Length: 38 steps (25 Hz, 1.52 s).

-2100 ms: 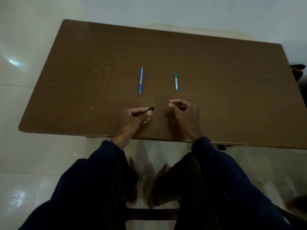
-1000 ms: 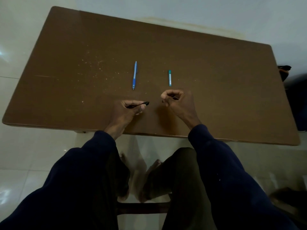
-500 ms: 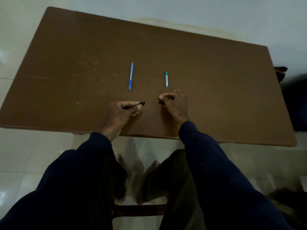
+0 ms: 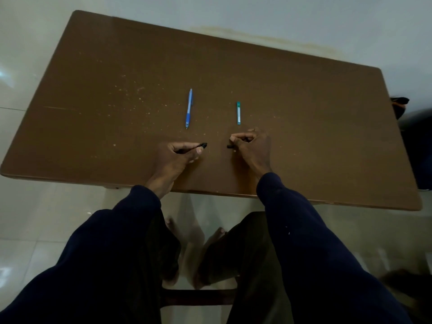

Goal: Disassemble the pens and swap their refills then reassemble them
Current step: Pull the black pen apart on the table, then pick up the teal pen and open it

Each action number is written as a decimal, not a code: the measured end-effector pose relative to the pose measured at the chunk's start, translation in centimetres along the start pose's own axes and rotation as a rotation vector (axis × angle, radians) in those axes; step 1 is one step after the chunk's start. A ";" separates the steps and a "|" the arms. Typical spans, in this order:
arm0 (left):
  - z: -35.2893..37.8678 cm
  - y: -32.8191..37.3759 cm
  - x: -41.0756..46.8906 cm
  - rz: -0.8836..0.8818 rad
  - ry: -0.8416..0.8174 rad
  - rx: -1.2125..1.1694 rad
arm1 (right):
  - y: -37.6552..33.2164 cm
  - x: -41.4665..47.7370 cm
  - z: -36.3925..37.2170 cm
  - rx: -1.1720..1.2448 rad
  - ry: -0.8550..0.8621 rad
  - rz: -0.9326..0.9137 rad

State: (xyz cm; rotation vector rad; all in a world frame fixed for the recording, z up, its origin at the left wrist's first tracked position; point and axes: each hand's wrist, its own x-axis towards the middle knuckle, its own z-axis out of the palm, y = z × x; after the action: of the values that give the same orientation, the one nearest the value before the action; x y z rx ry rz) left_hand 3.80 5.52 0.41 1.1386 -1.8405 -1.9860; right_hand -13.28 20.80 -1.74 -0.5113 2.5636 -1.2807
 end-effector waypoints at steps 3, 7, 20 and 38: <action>0.1 0.2 0.0 -0.004 0.011 0.000 | 0.0 0.0 -0.1 0.000 -0.006 -0.022; 0.3 0.1 -0.1 -0.005 0.014 0.038 | 0.1 -0.2 -0.2 0.015 -0.015 -0.007; 2.4 0.9 1.8 0.057 0.100 0.140 | 0.4 -0.5 -0.9 0.038 -0.023 -0.002; 3.0 1.3 3.4 0.179 0.202 0.294 | -1.1 1.0 -1.1 0.095 0.109 0.015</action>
State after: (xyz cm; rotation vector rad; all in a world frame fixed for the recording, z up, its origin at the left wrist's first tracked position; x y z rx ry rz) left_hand -0.88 5.43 0.05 1.1533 -2.0877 -1.4829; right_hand -14.32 20.59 -0.27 -0.4133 2.5723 -1.4552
